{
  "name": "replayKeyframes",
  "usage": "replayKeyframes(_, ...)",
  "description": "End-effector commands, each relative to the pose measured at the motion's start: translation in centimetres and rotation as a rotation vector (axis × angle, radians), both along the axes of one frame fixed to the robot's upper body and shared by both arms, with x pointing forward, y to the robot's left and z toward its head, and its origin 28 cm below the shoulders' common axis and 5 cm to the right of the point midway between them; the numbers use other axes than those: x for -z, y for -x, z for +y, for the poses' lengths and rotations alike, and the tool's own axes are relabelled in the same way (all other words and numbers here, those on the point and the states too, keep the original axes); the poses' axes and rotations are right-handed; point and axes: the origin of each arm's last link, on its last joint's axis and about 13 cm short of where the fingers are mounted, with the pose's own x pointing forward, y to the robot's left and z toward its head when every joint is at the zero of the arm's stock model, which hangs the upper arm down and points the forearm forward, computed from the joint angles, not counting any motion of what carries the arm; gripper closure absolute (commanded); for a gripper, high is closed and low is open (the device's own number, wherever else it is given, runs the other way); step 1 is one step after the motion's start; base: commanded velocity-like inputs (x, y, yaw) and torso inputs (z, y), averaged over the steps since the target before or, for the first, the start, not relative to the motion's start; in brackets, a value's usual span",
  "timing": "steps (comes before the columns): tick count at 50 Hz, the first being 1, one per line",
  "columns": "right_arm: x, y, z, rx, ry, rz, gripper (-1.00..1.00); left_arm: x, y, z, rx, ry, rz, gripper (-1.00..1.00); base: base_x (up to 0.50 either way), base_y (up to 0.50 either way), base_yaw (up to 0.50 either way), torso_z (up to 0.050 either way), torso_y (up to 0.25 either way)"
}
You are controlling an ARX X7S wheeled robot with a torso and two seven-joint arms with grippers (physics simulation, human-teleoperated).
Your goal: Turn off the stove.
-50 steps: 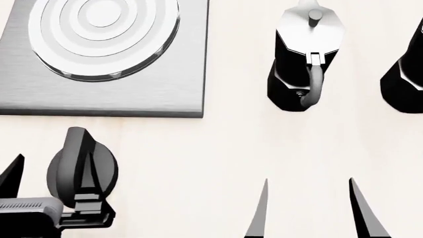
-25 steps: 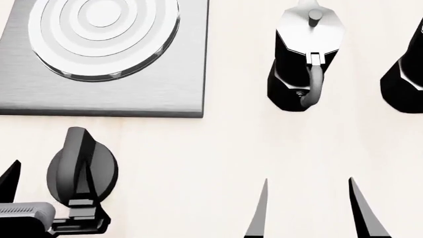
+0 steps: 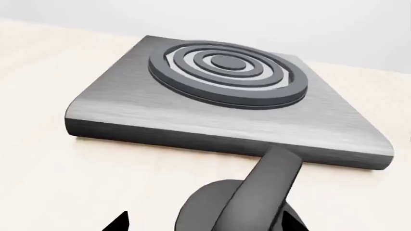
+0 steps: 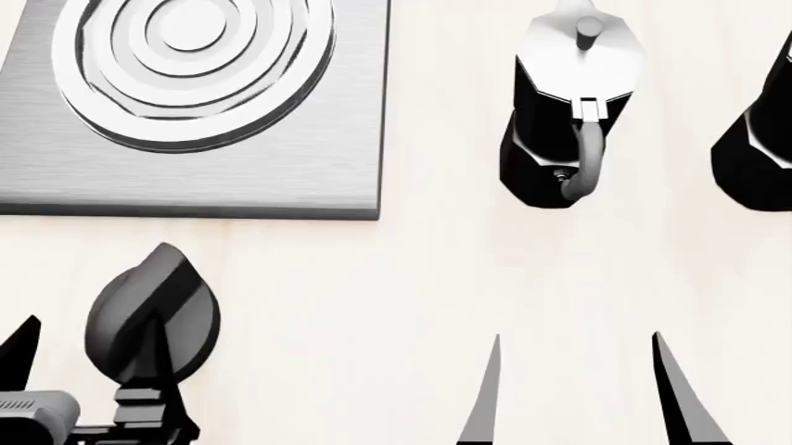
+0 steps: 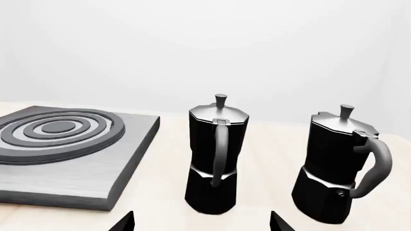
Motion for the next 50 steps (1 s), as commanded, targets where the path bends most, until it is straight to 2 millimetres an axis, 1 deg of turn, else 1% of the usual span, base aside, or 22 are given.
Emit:
replayKeyframes(1, -0.1, -0.1, -0.2, 0.015, 0.008, -0.011, -1.00, -0.9, -0.1, 2.2, -0.146, -0.006, -0.023, -1.00, 0.00, 0.00, 0.00, 0.000, 0.000)
replayKeyframes(8, -0.1, -0.1, -0.2, 0.014, 0.008, -0.011, -1.00, -1.4, 0.4, 2.8, -0.180, 0.004, -0.038, -1.00, 0.00, 0.00, 0.00, 0.000, 0.000)
replayKeyframes(17, 0.0, -0.1, -0.2, 0.014, 0.008, -0.011, -1.00, -2.3, 1.7, 3.3, -0.186, 0.017, -0.065, -1.00, 0.00, 0.00, 0.00, 0.000, 0.000)
replayKeyframes(30, 0.0, -0.1, -0.2, 0.014, 0.010, -0.012, -1.00, -2.5, 2.0, 3.5, -0.188, 0.021, -0.076, -1.00, 0.00, 0.00, 0.00, 0.000, 0.000)
replayKeyframes(34, 0.1, -0.1, -0.2, 0.014, 0.010, -0.011, -1.00, -2.6, 2.1, 3.5, -0.173, 0.026, -0.066, -1.00, 0.00, 0.00, 0.00, 0.000, 0.000)
replayKeyframes(39, 0.0, -0.1, -0.2, 0.018, 0.012, -0.016, -1.00, -2.8, 2.8, 3.7, -0.102, 0.049, -0.017, -1.00, 0.00, 0.00, 0.00, 0.000, 0.000)
replayKeyframes(43, -0.2, -0.2, -0.2, 0.022, 0.013, -0.020, -1.00, -3.3, 3.3, 3.8, -0.078, 0.051, -0.028, -1.00, 0.00, 0.00, 0.00, 0.000, 0.000)
replayKeyframes(50, -0.6, -0.4, -0.3, 0.023, 0.017, -0.029, -1.00, -3.5, 3.2, 4.0, -0.055, 0.048, -0.058, -1.00, 0.00, 0.00, 0.00, 0.000, 0.000)
